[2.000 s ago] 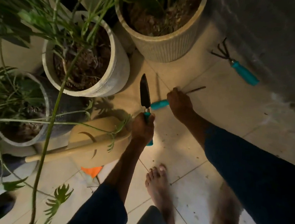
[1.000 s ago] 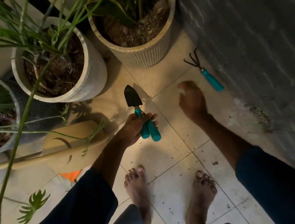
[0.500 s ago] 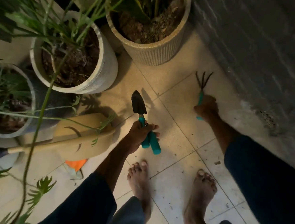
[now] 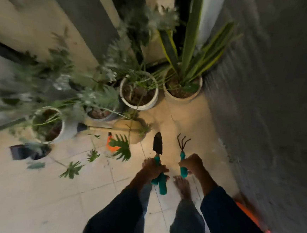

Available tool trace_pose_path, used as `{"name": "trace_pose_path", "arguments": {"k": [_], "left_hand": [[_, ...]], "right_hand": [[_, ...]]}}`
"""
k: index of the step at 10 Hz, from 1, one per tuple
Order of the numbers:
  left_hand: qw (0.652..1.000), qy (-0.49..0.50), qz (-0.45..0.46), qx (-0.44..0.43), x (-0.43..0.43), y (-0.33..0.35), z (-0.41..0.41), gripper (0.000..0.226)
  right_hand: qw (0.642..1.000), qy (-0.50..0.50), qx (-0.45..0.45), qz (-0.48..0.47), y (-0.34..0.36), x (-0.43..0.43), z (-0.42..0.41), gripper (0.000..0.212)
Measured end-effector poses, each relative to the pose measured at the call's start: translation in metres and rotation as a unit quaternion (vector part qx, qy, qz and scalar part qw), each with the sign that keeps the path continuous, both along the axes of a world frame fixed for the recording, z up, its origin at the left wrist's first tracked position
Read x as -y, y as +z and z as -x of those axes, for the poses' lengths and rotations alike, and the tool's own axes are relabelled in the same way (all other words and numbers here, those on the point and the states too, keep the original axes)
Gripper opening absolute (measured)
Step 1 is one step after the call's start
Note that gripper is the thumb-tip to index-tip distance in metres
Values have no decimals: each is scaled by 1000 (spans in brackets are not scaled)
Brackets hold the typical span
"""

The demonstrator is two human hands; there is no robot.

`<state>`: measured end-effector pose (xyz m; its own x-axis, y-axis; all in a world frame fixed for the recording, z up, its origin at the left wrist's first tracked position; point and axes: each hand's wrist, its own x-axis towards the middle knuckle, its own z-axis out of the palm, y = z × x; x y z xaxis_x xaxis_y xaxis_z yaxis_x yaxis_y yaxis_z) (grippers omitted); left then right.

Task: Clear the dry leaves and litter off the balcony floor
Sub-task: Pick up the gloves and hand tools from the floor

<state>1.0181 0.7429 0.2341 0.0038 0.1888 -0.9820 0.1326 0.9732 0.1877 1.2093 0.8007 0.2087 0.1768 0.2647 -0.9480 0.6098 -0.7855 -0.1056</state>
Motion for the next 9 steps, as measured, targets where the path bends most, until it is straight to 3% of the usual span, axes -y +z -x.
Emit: {"name": "trace_pose_path", "arguments": {"k": [1, 2, 4, 5, 6, 7, 8, 9], "left_hand": [[1000, 22, -10, -6, 11, 83, 0, 29], [999, 24, -40, -4, 34, 153, 1, 20], [994, 69, -74, -32, 96, 271, -2, 20], [986, 129, -89, -60, 142, 268, 6, 59], [968, 211, -107, -88, 202, 178, 27, 106], [944, 306, -93, -79, 234, 200, 36, 65], [927, 358, -101, -55, 247, 291, 42, 25], [916, 380, -122, -52, 267, 306, 65, 10]], "right_hand": [[1000, -10, -15, 16, 73, 9, 7, 59], [999, -3, -33, 21, 138, 18, 7, 57], [995, -10, -97, 15, 247, 36, 16, 42], [991, 39, -124, 16, 293, 51, 37, 40], [986, 81, -146, 19, 314, 66, 62, 45], [977, 144, -155, 28, 327, 85, 89, 44], [967, 195, -158, 44, 342, 115, 120, 32], [959, 234, -153, 46, 347, 134, 146, 32]]}}
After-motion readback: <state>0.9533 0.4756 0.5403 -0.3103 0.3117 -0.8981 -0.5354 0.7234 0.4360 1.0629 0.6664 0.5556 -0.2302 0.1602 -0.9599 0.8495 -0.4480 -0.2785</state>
